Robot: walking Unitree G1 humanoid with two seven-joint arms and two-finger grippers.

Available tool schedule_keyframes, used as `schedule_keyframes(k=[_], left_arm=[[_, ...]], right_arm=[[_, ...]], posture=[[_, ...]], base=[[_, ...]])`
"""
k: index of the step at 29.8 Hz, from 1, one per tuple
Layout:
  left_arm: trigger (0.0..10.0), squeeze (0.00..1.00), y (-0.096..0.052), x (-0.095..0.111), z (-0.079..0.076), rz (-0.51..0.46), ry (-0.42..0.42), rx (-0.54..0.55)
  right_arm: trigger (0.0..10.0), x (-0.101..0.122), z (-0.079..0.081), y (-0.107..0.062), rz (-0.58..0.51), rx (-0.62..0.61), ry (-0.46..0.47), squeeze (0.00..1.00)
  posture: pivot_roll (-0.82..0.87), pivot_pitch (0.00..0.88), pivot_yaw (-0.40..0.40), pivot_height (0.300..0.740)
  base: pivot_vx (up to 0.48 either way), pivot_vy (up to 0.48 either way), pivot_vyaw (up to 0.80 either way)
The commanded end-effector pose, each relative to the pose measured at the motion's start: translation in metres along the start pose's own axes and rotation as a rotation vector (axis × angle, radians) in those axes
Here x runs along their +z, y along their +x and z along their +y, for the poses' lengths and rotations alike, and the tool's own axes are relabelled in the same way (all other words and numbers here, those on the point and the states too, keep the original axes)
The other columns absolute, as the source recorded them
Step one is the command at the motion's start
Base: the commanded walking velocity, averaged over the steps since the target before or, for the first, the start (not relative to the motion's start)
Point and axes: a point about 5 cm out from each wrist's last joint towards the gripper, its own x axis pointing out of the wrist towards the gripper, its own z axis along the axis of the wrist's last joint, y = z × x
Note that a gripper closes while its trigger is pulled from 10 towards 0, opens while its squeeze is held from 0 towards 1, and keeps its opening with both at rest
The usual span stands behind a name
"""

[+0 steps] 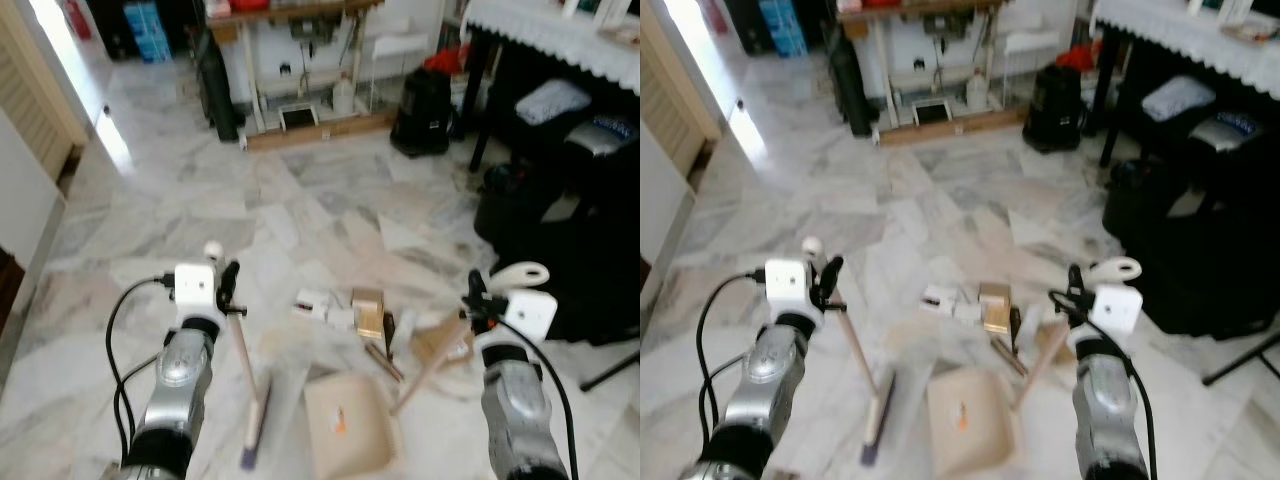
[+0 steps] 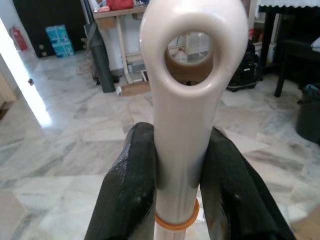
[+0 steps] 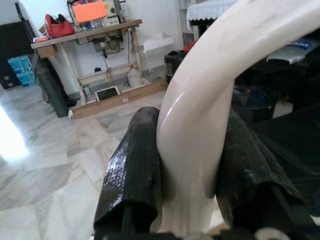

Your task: Sweep floor

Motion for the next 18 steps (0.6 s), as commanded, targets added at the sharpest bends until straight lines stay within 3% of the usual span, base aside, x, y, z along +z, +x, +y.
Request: schedule_keyframes(k=[1, 18], left_arm=[[10.0, 0.00, 0.0044, 0.0095, -0.0034, -0.048, 0.002, -0.012], [10.0, 0.00, 0.0047, 0.0077, -0.0097, -0.051, -0.014, -0.010]], right_arm=[[10.0, 0.0081, -0.0019, 0.0030, -0.036, -0.010, -0.002, 0.00], [10.0, 0.0112, -0.0036, 0.0064, -0.037, -0.001, -0.009, 0.00]], posture=[[-0.09, 0.000, 0.073, 0.740], [-0.10, 0.000, 0.049, 0.740]], base=[[0.352, 0.000, 0.00], [0.354, 0.000, 0.00]])
